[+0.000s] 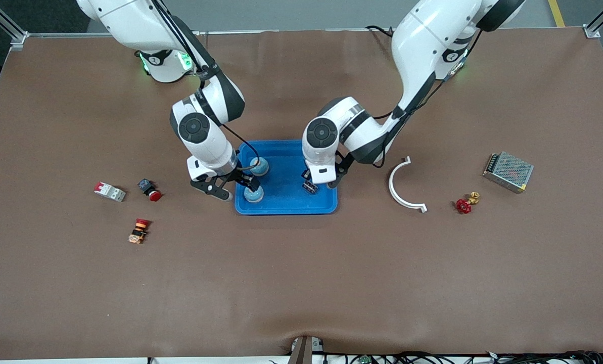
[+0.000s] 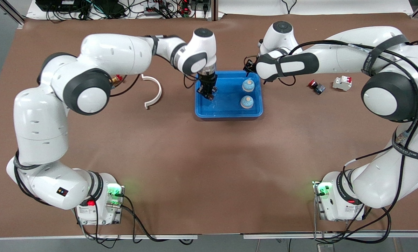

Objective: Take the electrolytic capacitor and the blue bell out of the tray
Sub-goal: 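Grasp the black capacitor with the left gripper while the right gripper grasps a bell, then carry the capacitor with the left gripper while the right gripper lifts the bell, then set the capacitor by the white arc while the right gripper carries the bell, then lower the bell by the red buttons while the left gripper grasps another capacitor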

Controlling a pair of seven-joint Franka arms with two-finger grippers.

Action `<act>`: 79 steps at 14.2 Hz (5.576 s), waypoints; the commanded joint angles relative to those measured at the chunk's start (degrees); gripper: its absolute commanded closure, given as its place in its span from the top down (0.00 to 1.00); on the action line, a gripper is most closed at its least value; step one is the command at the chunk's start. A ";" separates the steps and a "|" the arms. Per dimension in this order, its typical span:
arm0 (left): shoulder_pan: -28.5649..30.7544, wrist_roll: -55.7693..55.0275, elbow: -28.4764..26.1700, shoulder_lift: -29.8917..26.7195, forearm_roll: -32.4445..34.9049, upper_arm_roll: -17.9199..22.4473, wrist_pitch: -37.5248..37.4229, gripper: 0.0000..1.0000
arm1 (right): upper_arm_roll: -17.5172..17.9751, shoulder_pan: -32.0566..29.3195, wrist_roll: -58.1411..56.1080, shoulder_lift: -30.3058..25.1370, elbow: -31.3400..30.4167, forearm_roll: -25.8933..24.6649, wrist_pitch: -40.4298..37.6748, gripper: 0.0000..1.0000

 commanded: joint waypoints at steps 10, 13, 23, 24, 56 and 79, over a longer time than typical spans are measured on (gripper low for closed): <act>16.74 28.44 -2.50 -16.99 0.96 -0.25 -21.73 0.00 | -1.10 2.15 3.16 7.26 5.14 -1.98 2.70 1.00; 23.23 37.56 -8.72 -20.14 1.05 -0.25 -21.38 0.00 | -1.10 2.67 5.88 9.10 7.07 -4.08 2.61 1.00; 33.45 45.17 -24.64 -19.02 4.48 -0.33 -2.41 0.00 | -1.10 4.61 11.34 11.13 9.01 -7.17 2.08 1.00; 33.54 44.38 -24.91 -17.97 4.39 -0.33 -1.09 0.00 | -1.10 4.61 11.51 11.13 9.01 -7.17 2.08 1.00; 21.25 11.17 -9.20 -7.95 3.69 -9.74 0.68 1.00 | -0.92 -24.99 -57.71 8.76 25.54 -7.52 -27.01 0.00; 1.38 -5.99 3.03 8.85 4.48 -1.12 12.72 0.60 | -0.74 -42.32 -83.58 12.18 11.39 -6.91 -4.08 0.00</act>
